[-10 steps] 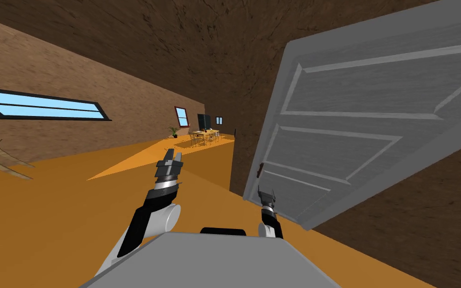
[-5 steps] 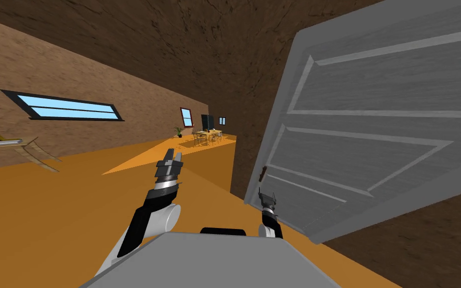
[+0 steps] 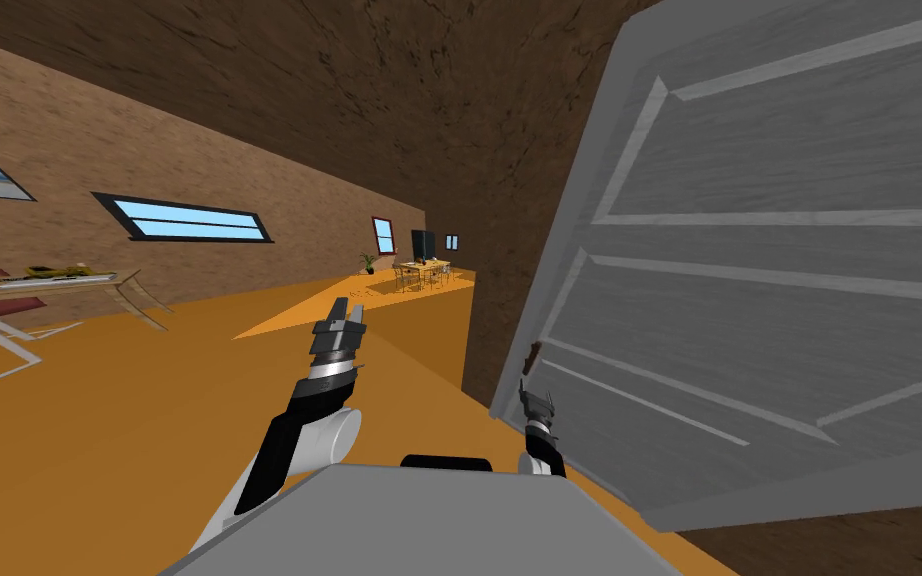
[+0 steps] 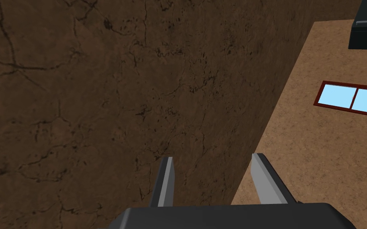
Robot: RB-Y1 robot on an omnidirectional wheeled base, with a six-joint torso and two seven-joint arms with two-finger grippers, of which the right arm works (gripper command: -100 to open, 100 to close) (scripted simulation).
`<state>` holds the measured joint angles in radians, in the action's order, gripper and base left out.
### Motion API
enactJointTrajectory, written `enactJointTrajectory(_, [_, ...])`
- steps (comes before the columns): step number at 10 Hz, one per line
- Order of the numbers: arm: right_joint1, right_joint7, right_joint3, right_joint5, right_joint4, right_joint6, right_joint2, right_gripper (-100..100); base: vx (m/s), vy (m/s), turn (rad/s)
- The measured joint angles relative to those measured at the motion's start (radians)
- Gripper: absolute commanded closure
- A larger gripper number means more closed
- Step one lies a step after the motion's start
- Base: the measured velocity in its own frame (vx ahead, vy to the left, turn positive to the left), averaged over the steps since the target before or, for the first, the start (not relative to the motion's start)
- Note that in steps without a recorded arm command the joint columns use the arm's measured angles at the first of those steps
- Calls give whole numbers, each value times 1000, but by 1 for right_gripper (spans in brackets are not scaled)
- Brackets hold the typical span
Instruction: Pull the door open
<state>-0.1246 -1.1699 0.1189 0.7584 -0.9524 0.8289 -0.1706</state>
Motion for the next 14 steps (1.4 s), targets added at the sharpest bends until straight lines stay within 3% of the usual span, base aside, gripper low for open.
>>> enactJointTrajectory(1, [1,-4,0,1,2,1,0,-100,134,-39,46])
enactJointTrajectory(2, [-1,-18,-1,2,14,5,-14,-100,216,-20,88])
enactJointTrajectory(8, [-13,-150,-12,16,90,32,-120,-100,174,-1,64])
enactJointTrajectory(10, [-36,-173,-20,25,71,20,-149,-100,114,-4,3])
enactJointTrajectory(11, [-40,-177,-19,25,74,22,-149,100,-26,12,28])
enactJointTrajectory(14, [-36,-173,-20,25,71,21,-149,100,-12,-4,-3])
